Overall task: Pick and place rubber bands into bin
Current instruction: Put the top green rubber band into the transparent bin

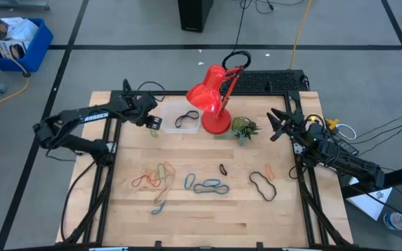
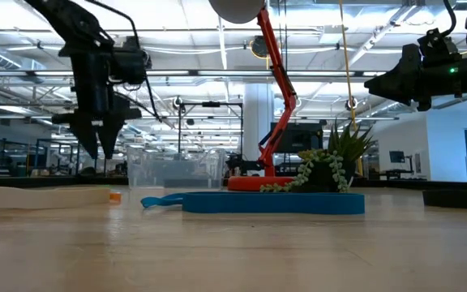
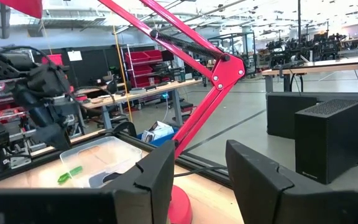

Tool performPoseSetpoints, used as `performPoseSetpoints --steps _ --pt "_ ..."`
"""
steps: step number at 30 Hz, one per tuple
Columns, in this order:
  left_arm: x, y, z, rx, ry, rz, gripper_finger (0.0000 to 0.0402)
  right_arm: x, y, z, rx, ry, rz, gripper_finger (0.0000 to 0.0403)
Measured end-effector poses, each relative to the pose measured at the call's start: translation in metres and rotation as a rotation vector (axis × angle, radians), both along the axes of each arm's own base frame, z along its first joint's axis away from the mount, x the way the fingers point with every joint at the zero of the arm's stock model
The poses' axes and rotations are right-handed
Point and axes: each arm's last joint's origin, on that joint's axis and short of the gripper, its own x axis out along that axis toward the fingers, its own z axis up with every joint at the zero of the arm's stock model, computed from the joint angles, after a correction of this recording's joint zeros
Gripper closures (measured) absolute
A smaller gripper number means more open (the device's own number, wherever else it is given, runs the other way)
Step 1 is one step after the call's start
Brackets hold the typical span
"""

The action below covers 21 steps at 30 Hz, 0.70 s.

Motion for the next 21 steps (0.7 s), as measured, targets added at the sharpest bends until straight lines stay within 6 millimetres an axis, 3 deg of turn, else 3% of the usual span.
performPoseSetpoints --steps 13,21 --pt "0.008 0.006 -0.020 -0.061 0.053 0.029 0.0225 0.000 0.000 0.000 0.000 0.000 0.000 0.0261" --pt "0.008 0.006 -0.020 -0.034 0.116 -0.214 0.0225 0.000 0.000 0.000 0.000 0.000 0.000 0.0261"
